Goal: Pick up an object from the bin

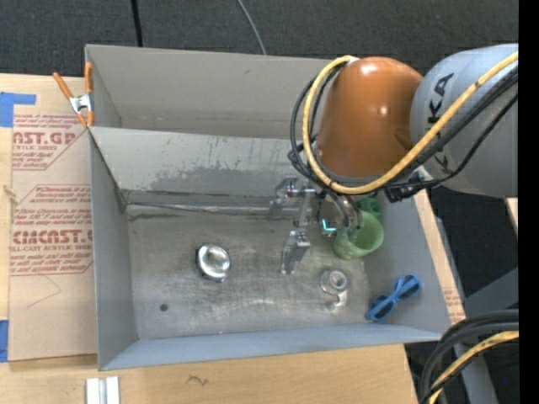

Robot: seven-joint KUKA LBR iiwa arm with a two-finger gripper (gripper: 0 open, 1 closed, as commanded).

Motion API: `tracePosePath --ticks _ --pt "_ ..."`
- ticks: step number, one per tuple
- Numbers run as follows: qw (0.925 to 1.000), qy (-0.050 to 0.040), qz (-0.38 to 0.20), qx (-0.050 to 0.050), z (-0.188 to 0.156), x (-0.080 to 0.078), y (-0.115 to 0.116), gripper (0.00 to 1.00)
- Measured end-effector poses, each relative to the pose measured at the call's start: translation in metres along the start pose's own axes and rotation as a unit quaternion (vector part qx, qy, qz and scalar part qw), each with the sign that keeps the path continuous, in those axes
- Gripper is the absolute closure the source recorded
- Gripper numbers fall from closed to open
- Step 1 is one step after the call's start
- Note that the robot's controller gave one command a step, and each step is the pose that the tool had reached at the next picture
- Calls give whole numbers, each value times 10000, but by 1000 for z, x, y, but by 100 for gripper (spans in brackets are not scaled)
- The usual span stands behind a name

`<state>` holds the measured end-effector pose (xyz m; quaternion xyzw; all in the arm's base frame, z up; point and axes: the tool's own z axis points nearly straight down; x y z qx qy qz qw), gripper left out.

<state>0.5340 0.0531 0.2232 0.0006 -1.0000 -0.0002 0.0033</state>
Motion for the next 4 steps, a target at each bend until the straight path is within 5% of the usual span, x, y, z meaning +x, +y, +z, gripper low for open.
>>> tracePosePath --ticks 1,2,3,4 --pt "9977 0 680 -9 103 2 89 0" --pt "9905 -27 1371 -5 147 -15 84 0" --pt "9906 -33 1369 -10 145 -16 85 100" --pt "9892 -69 1462 -23 -2 1 89 100"
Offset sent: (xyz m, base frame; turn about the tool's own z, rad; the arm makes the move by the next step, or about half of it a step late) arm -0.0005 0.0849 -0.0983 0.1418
